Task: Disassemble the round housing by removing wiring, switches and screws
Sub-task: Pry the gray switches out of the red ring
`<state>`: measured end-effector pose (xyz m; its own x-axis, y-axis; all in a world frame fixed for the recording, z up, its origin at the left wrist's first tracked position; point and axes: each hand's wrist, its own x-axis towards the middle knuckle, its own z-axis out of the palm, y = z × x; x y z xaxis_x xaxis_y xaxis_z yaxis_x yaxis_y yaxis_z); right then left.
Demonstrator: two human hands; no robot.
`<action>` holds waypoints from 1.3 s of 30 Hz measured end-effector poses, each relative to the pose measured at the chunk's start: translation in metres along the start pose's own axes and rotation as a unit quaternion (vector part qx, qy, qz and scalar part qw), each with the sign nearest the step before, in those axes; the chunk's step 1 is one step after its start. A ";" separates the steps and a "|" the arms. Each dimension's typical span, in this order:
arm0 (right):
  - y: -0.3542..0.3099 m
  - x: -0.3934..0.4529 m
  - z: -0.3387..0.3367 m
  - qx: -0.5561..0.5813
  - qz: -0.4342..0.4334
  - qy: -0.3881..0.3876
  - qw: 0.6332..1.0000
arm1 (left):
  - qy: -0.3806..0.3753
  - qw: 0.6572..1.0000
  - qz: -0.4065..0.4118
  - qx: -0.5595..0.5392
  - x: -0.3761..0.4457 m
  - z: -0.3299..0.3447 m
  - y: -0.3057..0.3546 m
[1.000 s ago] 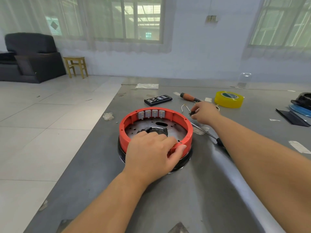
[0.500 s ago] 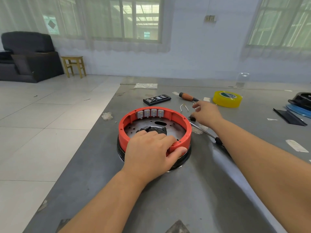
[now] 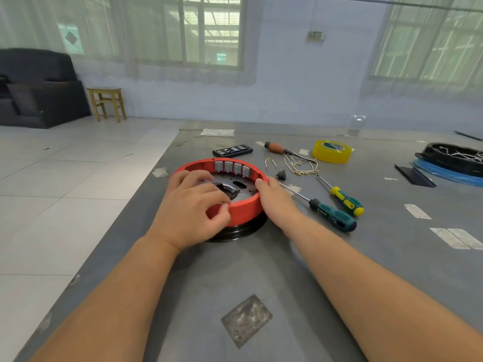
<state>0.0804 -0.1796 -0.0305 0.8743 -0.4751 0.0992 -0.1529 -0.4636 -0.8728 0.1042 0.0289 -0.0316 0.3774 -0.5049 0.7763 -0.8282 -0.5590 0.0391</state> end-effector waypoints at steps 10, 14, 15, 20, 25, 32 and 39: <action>0.015 -0.042 0.001 0.019 -0.019 0.059 0.998 | -0.190 0.965 -0.159 0.083 -0.020 -0.006 0.053; 0.035 -0.042 -0.024 0.044 -0.077 0.052 0.995 | -0.097 0.962 -0.247 -0.058 -0.021 -0.013 0.028; 0.038 -0.040 -0.032 0.011 -0.101 0.047 0.994 | -0.077 0.959 -0.257 -0.087 -0.022 -0.015 0.020; 0.042 -0.038 -0.056 -0.102 -0.232 -0.078 0.964 | -0.032 0.936 -0.286 -0.205 -0.034 -0.021 -0.014; 0.039 -0.041 -0.054 -0.141 -0.289 -0.126 0.939 | -0.008 0.925 -0.331 -0.187 -0.031 -0.023 -0.023; 0.034 -0.057 -0.038 -0.220 -0.344 -0.063 0.911 | -0.020 0.977 -0.201 -0.061 -0.022 -0.025 0.032; 0.029 -0.071 -0.023 -0.263 -0.342 0.001 0.902 | -0.080 0.976 -0.186 -0.078 -0.029 -0.008 0.046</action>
<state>0.0034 -0.1770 -0.0515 0.8461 0.0560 0.5301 0.2249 -0.9392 -0.2597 0.0515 0.0230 -0.0473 0.7134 -0.3903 0.5820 -0.6704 -0.6218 0.4048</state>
